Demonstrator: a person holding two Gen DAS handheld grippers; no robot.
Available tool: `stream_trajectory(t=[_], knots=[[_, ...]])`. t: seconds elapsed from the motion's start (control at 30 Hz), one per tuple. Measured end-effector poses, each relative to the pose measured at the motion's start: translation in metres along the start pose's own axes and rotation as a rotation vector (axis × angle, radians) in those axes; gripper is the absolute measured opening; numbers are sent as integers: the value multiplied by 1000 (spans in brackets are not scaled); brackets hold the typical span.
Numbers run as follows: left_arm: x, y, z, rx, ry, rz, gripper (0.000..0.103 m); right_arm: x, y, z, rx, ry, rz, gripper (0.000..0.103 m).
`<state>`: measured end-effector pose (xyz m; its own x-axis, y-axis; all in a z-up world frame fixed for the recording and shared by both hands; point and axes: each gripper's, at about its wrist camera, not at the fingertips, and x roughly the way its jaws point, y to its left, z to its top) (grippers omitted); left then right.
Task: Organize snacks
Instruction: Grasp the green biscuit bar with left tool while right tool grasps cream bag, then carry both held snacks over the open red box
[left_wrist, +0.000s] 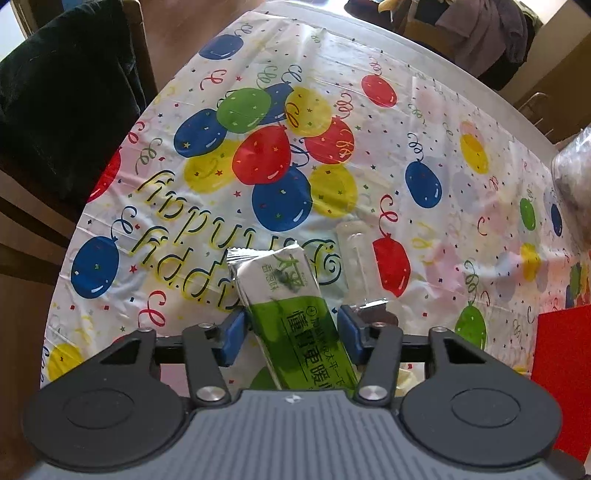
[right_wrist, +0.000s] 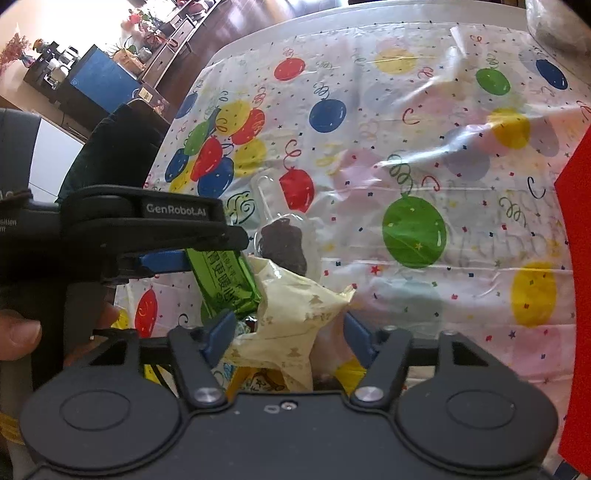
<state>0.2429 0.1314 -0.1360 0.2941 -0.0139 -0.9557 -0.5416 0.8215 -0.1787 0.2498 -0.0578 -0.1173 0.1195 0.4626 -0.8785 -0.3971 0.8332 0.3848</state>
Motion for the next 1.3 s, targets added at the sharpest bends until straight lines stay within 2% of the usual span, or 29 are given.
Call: stream_trajectory(t=[0.13,0.27,0.37,0.83,1.03,1.3], knots=[[-2,1,-3,17,-11,-8,45,-2,-1,-2,-7,-9,-2,48],[-4,6,-6,17,-19,-24,44,-8,-3,-5,-24,-34,2,35],[-7,11,-9,12,-28,-39,43,-11,-3,-8,-35,-45,3,31],[-36,20,-25,20,-88,-113,40,-52,-14,-30,-43,-140,9,28],[-57,15,-36,66,-143,-130,40,-86,-24,-41,-53,-202,13,28],[-101,1,-55,102,-201,-194,40,-139,-46,-53,-48,-272,15,28]])
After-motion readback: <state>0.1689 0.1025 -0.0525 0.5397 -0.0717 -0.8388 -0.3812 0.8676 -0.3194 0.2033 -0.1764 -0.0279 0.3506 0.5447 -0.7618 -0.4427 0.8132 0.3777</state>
